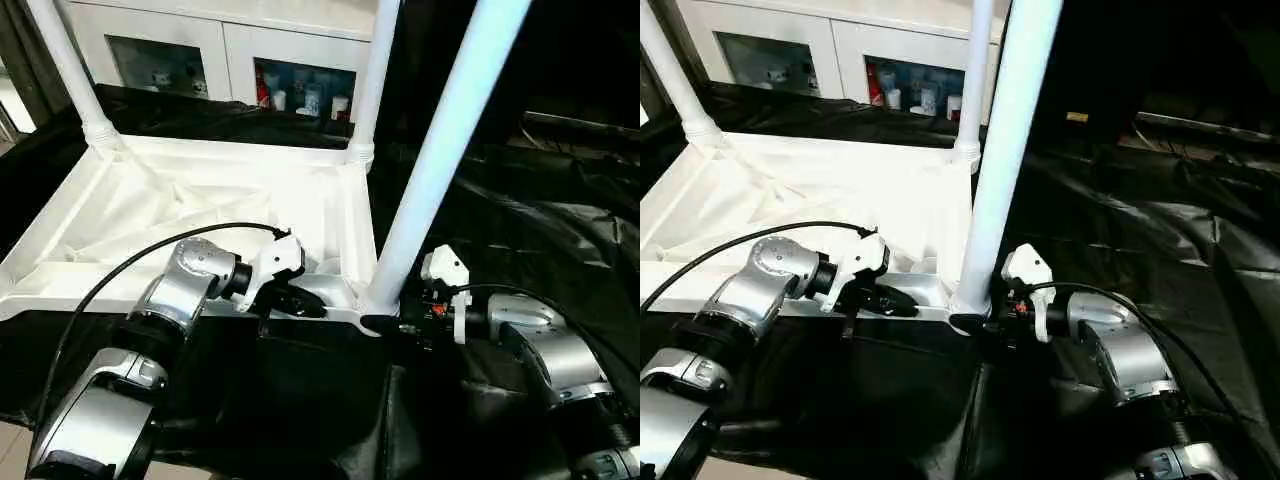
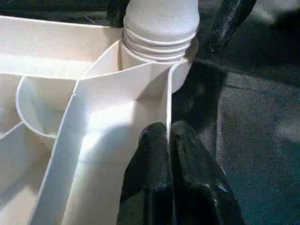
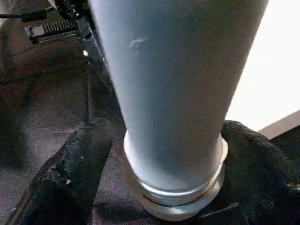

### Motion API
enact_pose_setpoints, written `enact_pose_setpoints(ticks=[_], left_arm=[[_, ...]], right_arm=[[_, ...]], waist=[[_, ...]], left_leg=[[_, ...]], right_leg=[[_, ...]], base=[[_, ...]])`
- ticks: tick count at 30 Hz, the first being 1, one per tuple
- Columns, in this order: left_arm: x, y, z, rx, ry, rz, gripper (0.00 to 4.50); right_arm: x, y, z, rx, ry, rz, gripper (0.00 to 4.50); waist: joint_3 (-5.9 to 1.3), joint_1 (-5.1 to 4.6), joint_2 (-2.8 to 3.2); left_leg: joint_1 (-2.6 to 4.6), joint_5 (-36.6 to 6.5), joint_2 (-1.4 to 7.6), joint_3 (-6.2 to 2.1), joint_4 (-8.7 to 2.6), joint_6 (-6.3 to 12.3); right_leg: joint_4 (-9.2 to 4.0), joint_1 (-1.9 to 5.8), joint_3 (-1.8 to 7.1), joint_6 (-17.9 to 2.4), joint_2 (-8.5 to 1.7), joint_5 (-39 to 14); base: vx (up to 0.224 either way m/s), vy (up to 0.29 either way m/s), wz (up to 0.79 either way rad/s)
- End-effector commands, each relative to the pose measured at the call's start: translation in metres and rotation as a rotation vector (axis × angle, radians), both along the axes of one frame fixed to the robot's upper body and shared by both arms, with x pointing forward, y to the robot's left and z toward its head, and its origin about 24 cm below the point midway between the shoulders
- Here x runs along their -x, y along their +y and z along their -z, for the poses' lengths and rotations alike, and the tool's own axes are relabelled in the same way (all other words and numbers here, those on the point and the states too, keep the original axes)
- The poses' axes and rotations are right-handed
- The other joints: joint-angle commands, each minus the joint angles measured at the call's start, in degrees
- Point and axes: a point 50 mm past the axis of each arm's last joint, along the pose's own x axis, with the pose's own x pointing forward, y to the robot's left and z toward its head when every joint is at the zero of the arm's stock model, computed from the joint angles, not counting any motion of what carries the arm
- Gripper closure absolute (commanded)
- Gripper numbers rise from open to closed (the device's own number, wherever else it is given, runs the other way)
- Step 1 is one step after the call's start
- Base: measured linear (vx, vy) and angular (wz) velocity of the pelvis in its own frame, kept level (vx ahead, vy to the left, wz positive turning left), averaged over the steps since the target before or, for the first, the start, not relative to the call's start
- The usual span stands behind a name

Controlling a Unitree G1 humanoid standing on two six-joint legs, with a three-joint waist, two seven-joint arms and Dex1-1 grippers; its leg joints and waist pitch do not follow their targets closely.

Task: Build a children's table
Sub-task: Rotate leg to tighten

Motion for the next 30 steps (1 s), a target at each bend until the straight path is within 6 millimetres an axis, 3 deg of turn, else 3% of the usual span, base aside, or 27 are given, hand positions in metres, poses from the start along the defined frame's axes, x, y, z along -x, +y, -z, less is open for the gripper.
enact_pose_setpoints(ticks=[1, 4, 5, 8, 13, 19, 22, 24, 25, 28, 30], left_arm=[[0.002, -0.006, 0.002, 0.031, 0.001, 0.0, 4.5], [0.001, -0.006, 0.001, 0.035, -0.01, -0.013, 4.5], [0.0, -0.005, 0.001, 0.033, -0.015, -0.018, 4.5], [-0.001, -0.006, 0.002, 0.029, -0.024, -0.031, 4.5], [-0.007, -0.011, 0.003, 0.021, -0.062, -0.105, 4.5], [-0.016, -0.046, 0.009, 0.035, -0.103, -0.261, 4.5], [-0.012, -0.081, 0.012, 0.066, -0.103, -0.291, 4.5], [-0.01, -0.09, 0.013, 0.078, -0.097, -0.286, 4.5], [-0.007, -0.098, 0.013, 0.084, -0.099, -0.274, 4.5], [-0.006, -0.098, 0.013, 0.088, -0.102, -0.259, 4.5], [-0.008, -0.091, 0.011, 0.085, -0.118, -0.257, 4.5]], right_arm=[[0.0, 0.009, -0.003, -0.022, -0.004, -0.053, 1.11], [0.001, 0.01, -0.001, -0.019, -0.001, -0.058, 1.3], [0.001, 0.011, -0.001, -0.019, -0.001, -0.058, 1.3], [0.002, 0.012, -0.001, -0.025, 0.001, -0.042, 1.59], [0.001, 0.014, 0.005, -0.048, 0.013, 0.045, 1.76], [-0.012, 0.025, 0.028, -0.043, 0.062, 0.446, 1.78], [-0.02, 0.04, 0.036, -0.044, 0.085, 0.667, 1.78], [-0.021, 0.046, 0.036, -0.052, 0.089, 0.698, 1.78], [-0.021, 0.055, 0.035, -0.067, 0.084, 0.687, 1.78], [-0.021, 0.06, 0.03, -0.066, 0.044, 0.653, 1.78], [-0.023, 0.055, 0.026, -0.074, 0.016, 0.627, 1.23]], waist=[[-3.2, 0.14, -0.62], [-3.22, 0.21, -0.57], [-3.23, 0.23, -0.29], [-3.25, 0.2, -0.37], [-3.06, 0.12, -0.48], [-2.75, -0.52, -0.22], [-2.66, -0.87, -0.26], [-2.64, -0.92, -0.31], [-2.63, -0.83, -0.04], [-2.67, -0.87, 0.04], [-2.67, -0.88, 0.34]], left_leg=[[1.44, -11.7, 2.74, -1.12, -3.53, 3.36], [1.44, -11.11, 2.73, -1.1, -3.46, 3.69], [1.46, -10.94, 2.74, -1.11, -3.46, 3.66], [1.49, -11.01, 2.72, -1.12, -3.46, 3.62], [1.57, -13.32, 2.7, -1.2, -3.63, 2.66], [1.89, -18.85, 2.66, -1.64, -4.26, -1.11], [1.97, -21.05, 2.5, -1.83, -4.37, -2.06], [2.13, -21.83, 2.46, -1.9, -4.35, -2.08], [2.15, -22.28, 2.37, -1.95, -4.33, -1.59], [1.95, -22.45, 2.33, -2.0, -4.44, -1.13], [1.82, -22.5, 2.38, -2.04, -4.56, -1.1]], right_leg=[[-3.85, 2.26, 2.04, -14.9, -3.19, -6.3], [-3.79, 2.28, 2.04, -15.09, -3.19, -5.76], [-3.76, 2.28, 2.03, -15.15, -3.16, -5.35], [-3.73, 2.3, 2.0, -15.2, -3.1, -5.1], [-4.14, 2.17, 2.04, -14.43, -3.18, -8.97], [-5.2, 1.48, 2.05, -11.49, -3.34, -18.39], [-5.71, 1.07, 2.12, -9.78, -3.36, -22.28], [-6.05, 0.89, 2.14, -8.96, -3.48, -24.04], [-6.33, 0.88, 2.15, -8.12, -3.47, -25.06], [-6.43, 0.92, 2.13, -7.35, -3.35, -24.98], [-6.35, 0.96, 2.12, -7.47, -3.32, -23.7]], base=[[0.0, 0.0, 0.0], [0.0, 0.0, 0.0], [0.0, 0.0, 0.0], [0.0, 0.0, 0.0], [0.0, 0.0, 0.0], [0.0, 0.0, 0.0], [0.0, 0.0, 0.0], [0.0, 0.0, 0.0], [0.0, 0.0, 0.0], [0.0, 0.0, 0.0], [0.0, 0.0, 0.0]])
